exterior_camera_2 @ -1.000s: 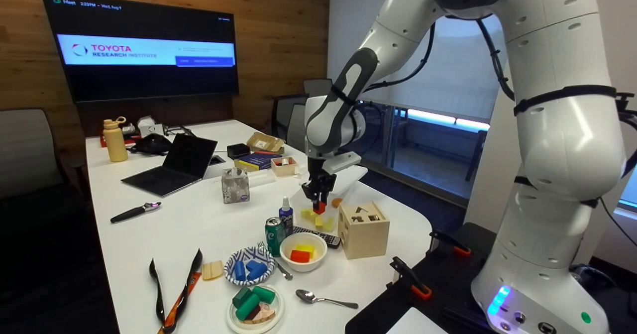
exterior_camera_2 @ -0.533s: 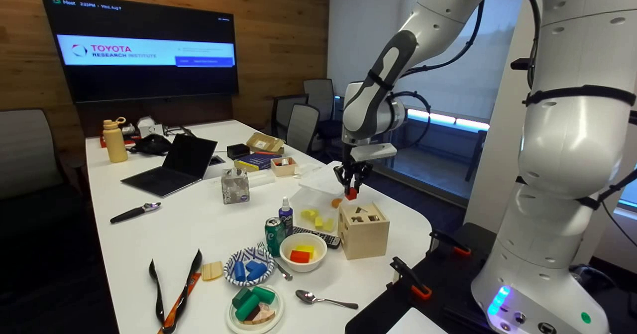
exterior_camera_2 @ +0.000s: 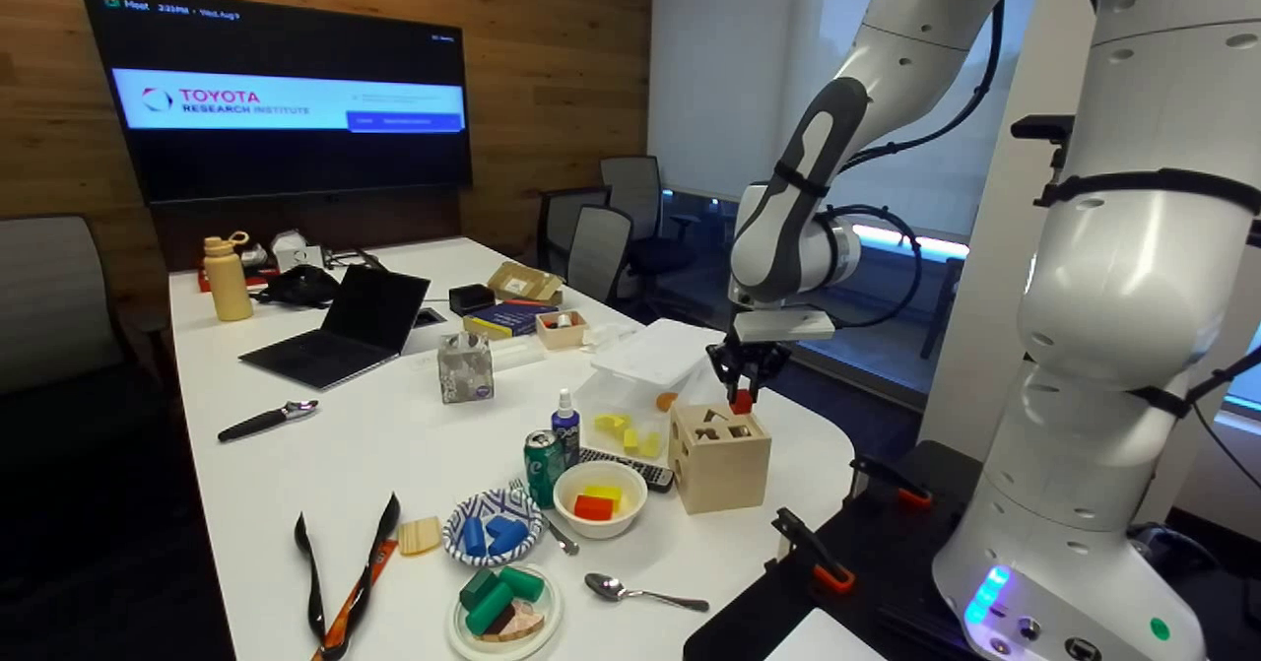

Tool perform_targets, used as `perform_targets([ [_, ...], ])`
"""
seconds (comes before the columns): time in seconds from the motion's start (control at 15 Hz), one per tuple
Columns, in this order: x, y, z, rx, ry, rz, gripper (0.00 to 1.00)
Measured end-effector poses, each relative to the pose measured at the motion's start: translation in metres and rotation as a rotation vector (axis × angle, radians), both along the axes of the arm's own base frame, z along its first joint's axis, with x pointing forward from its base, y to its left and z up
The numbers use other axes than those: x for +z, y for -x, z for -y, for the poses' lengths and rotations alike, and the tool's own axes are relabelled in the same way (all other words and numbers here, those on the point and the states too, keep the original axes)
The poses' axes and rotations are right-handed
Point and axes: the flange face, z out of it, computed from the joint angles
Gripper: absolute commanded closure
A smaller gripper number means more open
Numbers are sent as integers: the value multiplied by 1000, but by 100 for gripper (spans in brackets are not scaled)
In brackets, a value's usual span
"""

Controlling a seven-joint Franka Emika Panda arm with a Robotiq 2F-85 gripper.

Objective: Put the orange cube in the wooden object

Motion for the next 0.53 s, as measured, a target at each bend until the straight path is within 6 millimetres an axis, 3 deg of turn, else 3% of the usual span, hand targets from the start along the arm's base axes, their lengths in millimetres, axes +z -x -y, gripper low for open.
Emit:
perform_targets([
  [0.2, -9, 11, 8, -31, 6, 20, 92],
  [0.53, -23, 13, 14, -67, 8, 32, 92],
])
